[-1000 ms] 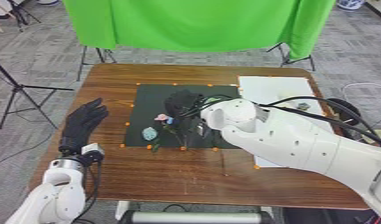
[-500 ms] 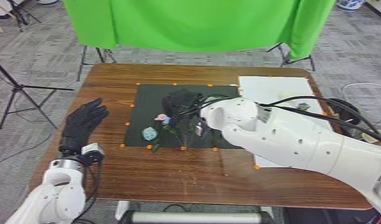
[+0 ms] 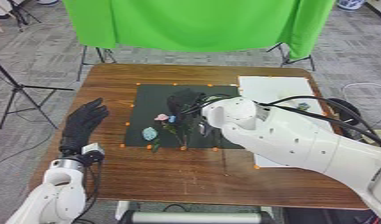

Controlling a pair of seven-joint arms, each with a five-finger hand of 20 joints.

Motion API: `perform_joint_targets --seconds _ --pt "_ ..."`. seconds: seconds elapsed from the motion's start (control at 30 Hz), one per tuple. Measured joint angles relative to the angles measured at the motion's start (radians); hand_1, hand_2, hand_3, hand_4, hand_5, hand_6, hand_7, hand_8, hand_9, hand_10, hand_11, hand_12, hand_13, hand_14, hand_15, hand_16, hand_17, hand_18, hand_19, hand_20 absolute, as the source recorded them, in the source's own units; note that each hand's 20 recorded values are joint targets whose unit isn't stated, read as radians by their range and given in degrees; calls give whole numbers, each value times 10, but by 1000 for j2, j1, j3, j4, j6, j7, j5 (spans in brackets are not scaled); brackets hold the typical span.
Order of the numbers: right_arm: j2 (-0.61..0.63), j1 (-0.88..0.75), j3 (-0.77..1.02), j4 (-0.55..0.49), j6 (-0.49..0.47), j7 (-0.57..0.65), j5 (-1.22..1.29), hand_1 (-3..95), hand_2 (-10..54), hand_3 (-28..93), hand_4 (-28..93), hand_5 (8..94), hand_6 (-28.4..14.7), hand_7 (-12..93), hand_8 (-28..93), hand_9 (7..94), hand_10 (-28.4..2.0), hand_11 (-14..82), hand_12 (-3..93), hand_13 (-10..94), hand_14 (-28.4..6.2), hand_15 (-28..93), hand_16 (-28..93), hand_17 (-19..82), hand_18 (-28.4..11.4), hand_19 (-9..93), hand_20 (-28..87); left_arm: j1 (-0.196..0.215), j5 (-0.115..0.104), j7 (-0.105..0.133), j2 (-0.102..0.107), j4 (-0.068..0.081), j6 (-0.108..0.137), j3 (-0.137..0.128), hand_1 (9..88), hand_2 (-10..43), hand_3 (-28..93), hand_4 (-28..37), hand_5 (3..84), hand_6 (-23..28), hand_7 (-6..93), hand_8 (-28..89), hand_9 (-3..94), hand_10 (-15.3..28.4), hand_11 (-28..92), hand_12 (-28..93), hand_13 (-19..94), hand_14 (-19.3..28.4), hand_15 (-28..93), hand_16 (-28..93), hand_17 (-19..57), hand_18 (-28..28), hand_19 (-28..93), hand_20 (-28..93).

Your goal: Arrange flowers

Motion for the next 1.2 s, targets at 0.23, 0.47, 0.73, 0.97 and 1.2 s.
perform_joint_targets --seconds 0.23,0.47,0.73,0.97,1.2 --pt "2 -3 19 -4 -49 10 9 353 -95 735 -175 572 31 241 -133 657 -116 134 175 855 -34 594 331 592 -133 932 570 0 0 -1 0 0 -2 0 180 -33 715 -283 470 19 147 -70 452 126 169 115 369 167 175 -5 66 134 94 159" --pt "4 -4 47 -14 -109 8 25 316 -95 736 -171 562 26 228 -124 645 -120 128 178 848 -39 594 325 586 -136 932 566 0 1 -3 1 0 -4 0 181 -32 714 -283 469 20 147 -70 452 128 169 115 369 167 174 -5 66 134 95 159" --pt "18 2 80 -44 -150 10 61 292 -95 729 -169 561 23 217 -119 636 -124 121 178 845 -42 581 319 573 -142 932 555 0 1 -5 1 -1 -4 0 182 -32 713 -283 470 19 147 -70 453 127 169 114 369 168 175 -5 66 134 94 158" --pt "78 21 153 -134 -170 22 80 218 -95 699 -169 513 12 174 -101 607 -131 105 182 825 -53 577 319 556 -152 932 546 2 1 -2 1 -2 -4 0 181 -33 714 -283 469 19 147 -70 453 127 169 114 369 167 175 -5 66 134 95 159" --pt "225 -76 450 -262 -122 55 167 158 -95 661 -186 452 5 132 -78 566 -139 85 189 810 -70 583 319 546 -163 932 547 13 1 -2 0 -8 -3 -10 181 -32 713 -283 469 19 147 -70 453 126 169 115 369 167 174 -5 66 134 95 158"
